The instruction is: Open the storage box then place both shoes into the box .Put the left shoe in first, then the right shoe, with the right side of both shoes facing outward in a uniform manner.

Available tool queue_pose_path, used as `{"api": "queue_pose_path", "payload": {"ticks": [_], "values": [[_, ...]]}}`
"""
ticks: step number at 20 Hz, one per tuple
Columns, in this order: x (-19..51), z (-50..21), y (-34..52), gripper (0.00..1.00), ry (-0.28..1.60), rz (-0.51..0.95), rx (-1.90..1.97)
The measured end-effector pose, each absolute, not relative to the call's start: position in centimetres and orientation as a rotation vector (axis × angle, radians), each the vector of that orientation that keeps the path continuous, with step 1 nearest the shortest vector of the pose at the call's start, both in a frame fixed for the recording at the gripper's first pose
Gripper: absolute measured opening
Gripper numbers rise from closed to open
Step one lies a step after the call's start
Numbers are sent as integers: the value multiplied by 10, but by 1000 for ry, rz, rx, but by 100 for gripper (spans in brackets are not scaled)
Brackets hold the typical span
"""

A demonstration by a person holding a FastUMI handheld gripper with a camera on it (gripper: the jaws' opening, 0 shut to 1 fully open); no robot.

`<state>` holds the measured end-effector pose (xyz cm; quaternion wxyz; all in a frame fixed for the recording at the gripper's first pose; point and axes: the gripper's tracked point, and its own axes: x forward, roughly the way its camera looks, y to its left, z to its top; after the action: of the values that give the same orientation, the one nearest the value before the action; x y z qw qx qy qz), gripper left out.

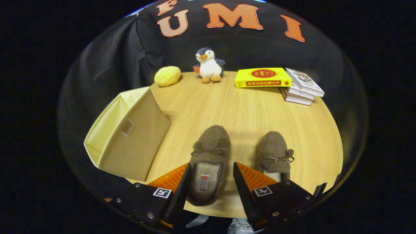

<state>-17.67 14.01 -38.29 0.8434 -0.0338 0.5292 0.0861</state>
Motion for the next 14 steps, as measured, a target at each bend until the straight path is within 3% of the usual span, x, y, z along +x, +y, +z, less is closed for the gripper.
{"api": "queue_pose_path", "payload": {"ticks": [7, 12, 14], "values": [[-152, -441, 128, 48, 1150, 110, -95], [-138, -466, 122, 17, 1139, 39, -127], [-138, -468, 122, 12, 1149, 16, -108]]}}
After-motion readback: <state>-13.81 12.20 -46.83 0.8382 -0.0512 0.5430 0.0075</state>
